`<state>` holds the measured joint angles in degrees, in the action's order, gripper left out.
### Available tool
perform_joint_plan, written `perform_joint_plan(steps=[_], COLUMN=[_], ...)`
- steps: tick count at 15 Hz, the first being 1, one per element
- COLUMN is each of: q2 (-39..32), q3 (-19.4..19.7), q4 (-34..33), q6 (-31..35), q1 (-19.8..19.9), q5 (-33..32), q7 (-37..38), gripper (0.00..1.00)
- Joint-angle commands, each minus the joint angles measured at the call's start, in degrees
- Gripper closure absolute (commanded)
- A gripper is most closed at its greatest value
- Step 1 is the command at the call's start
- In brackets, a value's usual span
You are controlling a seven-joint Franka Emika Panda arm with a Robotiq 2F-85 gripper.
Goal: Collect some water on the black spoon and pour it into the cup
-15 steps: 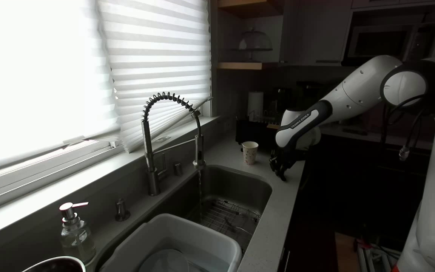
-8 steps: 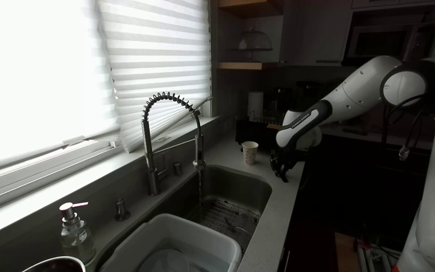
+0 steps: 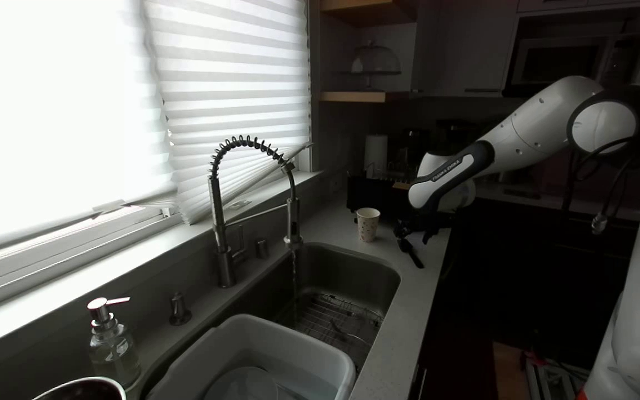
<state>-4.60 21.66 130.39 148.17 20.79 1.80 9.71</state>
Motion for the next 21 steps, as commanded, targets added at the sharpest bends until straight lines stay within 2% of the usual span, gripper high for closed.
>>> perform_joint_plan(steps=[1, 4, 7, 11, 15, 21], q2=[4.1, 7.1, 10.4, 13.4, 15.3, 17.9], q3=[1.4, 1.7, 0.7, -0.9, -2.5, -5.5], q4=[-1.6, -4.5, -7.7, -11.9, -15.5, -18.3], q6=[-2.8, -6.6, -11.3, -18.4, -26.0, -35.9], q1=[0.4, 0.9, 1.2, 1.0, 0.2, -1.6], q5=[-5.7, -13.0, -16.4, -16.8, -14.4, -14.4], q7=[1.0, 2.7, 3.0, 2.8, 1.4, 1.3], gripper=[0.00, 0.00, 0.00, 0.00, 0.00, 0.00])
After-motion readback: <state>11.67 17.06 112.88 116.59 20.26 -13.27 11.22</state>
